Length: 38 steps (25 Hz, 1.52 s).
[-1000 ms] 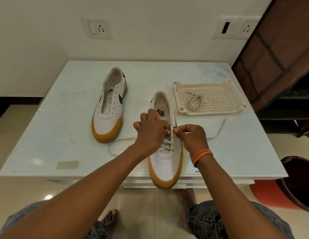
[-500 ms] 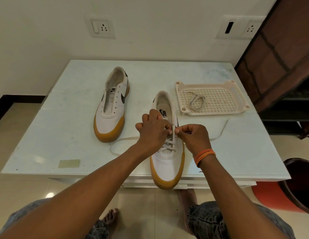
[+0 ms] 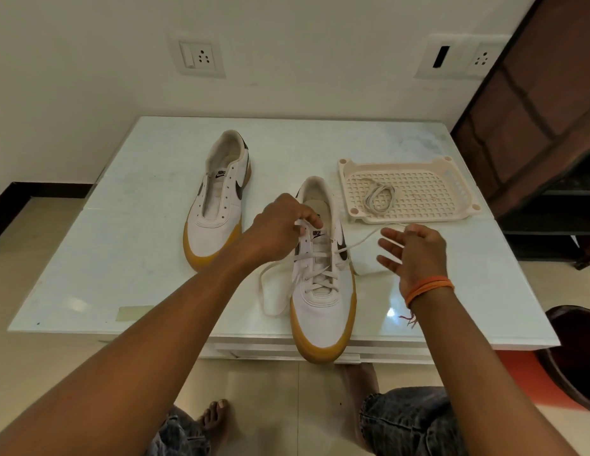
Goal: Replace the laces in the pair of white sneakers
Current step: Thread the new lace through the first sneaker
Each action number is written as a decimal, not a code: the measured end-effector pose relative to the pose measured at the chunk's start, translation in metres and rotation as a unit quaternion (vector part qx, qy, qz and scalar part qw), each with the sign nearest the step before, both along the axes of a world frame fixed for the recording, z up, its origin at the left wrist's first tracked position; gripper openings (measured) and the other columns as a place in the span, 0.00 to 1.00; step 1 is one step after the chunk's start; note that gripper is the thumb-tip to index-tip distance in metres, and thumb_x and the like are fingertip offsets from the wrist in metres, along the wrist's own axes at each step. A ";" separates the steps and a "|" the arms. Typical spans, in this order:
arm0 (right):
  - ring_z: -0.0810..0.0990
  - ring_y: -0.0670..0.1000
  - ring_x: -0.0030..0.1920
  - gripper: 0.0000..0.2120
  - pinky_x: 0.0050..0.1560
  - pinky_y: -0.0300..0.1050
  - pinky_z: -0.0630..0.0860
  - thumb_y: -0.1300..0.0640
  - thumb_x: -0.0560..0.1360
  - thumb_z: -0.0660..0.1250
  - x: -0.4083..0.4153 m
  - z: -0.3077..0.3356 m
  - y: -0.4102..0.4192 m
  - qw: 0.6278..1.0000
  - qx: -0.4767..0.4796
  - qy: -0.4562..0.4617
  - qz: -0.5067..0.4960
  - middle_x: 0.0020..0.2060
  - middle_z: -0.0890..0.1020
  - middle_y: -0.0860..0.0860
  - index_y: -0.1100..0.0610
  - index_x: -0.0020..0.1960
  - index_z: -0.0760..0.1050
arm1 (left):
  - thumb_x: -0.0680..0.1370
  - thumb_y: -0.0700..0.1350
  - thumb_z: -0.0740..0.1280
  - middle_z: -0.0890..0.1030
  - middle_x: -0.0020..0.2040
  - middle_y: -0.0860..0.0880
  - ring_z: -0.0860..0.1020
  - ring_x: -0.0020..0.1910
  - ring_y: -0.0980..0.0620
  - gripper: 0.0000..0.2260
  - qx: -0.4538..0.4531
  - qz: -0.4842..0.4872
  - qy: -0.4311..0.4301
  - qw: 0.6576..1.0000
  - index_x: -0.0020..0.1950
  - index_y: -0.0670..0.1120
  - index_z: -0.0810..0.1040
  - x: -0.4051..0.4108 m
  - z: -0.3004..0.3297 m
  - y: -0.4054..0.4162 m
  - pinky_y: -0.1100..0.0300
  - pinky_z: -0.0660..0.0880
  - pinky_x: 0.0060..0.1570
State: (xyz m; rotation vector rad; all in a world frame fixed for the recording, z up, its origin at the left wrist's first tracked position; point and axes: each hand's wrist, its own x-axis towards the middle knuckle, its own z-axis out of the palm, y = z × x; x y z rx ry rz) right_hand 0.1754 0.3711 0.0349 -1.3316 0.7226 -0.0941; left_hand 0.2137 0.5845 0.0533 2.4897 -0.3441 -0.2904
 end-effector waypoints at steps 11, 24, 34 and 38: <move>0.84 0.49 0.39 0.04 0.46 0.42 0.79 0.63 0.70 0.75 -0.008 -0.017 0.025 0.942 -0.246 -0.087 0.211 0.35 0.85 0.51 0.55 0.41 0.83 | 0.80 0.33 0.59 0.65 0.76 0.49 0.64 0.73 0.48 0.25 0.096 -0.087 -0.005 0.992 0.74 0.53 0.68 -0.003 -0.001 0.015 0.58 0.63 0.68; 0.83 0.51 0.42 0.08 0.48 0.47 0.79 0.58 0.69 0.77 -0.007 -0.024 0.035 0.965 -0.172 -0.012 0.200 0.41 0.85 0.53 0.57 0.46 0.82 | 0.78 0.30 0.57 0.70 0.73 0.48 0.75 0.65 0.48 0.26 0.070 -0.079 0.000 0.994 0.72 0.52 0.71 -0.007 0.004 0.013 0.52 0.72 0.62; 0.81 0.48 0.38 0.06 0.52 0.52 0.81 0.63 0.69 0.75 0.008 -0.008 -0.016 0.969 -0.218 -0.119 -0.012 0.37 0.83 0.53 0.55 0.43 0.82 | 0.79 0.31 0.58 0.68 0.74 0.49 0.67 0.72 0.49 0.25 0.073 -0.075 0.000 0.995 0.72 0.53 0.71 -0.004 -0.001 0.017 0.55 0.67 0.69; 0.82 0.50 0.39 0.14 0.40 0.47 0.81 0.59 0.71 0.75 0.002 -0.009 -0.002 0.985 -0.119 -0.052 0.116 0.40 0.84 0.52 0.54 0.56 0.79 | 0.80 0.32 0.58 0.71 0.73 0.48 0.70 0.70 0.47 0.23 0.065 -0.072 -0.003 0.995 0.71 0.51 0.72 -0.003 0.000 0.013 0.53 0.69 0.67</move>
